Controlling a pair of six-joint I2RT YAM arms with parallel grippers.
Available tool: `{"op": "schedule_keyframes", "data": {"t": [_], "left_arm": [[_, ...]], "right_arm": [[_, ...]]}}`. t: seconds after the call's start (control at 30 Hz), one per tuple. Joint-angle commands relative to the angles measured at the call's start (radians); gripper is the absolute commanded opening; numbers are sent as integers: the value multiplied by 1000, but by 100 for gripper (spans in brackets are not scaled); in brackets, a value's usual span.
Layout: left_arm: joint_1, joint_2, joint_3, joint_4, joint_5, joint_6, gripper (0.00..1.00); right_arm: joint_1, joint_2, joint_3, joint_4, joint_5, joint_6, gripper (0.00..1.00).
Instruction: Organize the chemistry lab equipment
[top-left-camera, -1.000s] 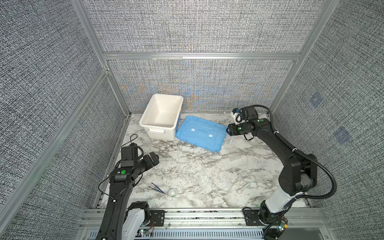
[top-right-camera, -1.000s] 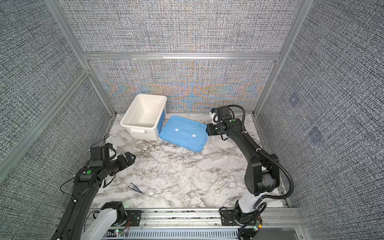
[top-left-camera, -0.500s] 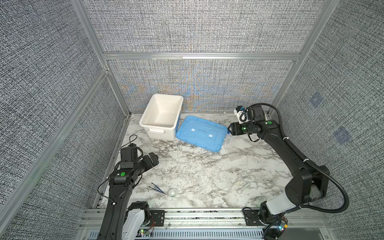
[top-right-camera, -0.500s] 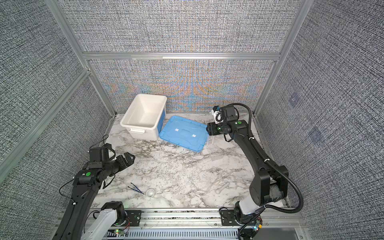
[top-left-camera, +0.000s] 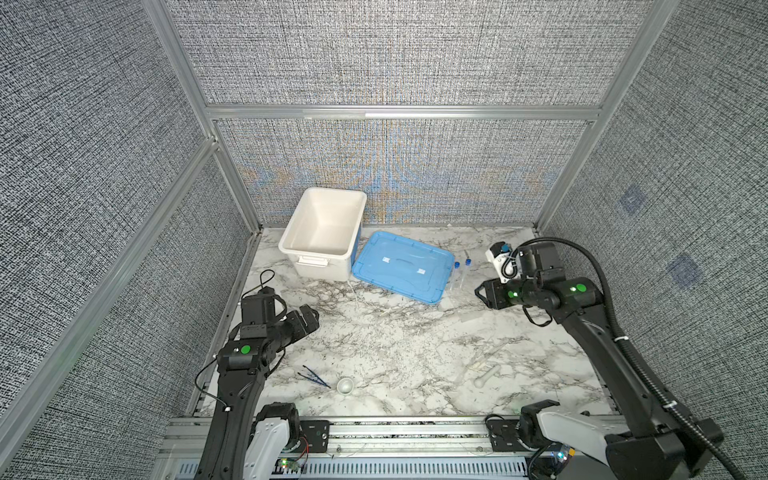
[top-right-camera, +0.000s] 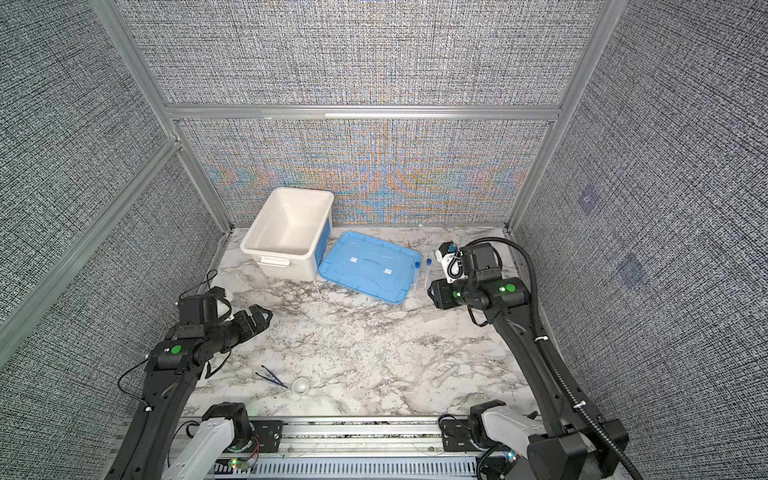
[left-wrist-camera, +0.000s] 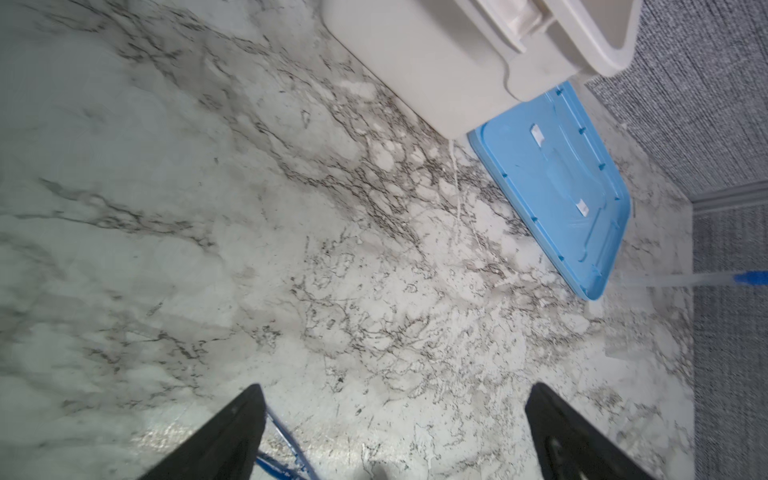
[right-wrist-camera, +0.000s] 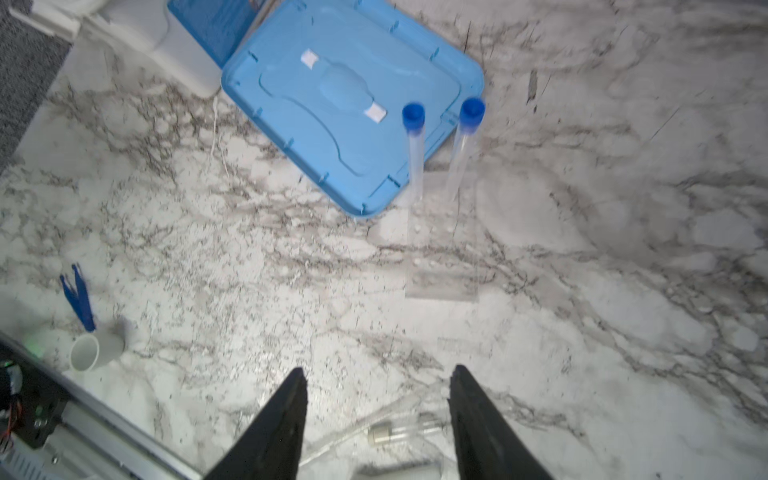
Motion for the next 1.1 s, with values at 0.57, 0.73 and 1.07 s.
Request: {"op": "schedule_keyframes", "data": {"t": [0.57, 0.73, 1.07], "left_arm": [[-30, 119, 138, -20, -35, -40, 94], [-82, 253, 285, -6, -98, -52, 94], [-102, 630, 666, -59, -367, -76, 94]], "right_arm": [[12, -152, -63, 33, 443, 254, 99], [17, -160, -96, 182, 99, 238, 99], [116, -108, -115, 128, 62, 153, 98]]}}
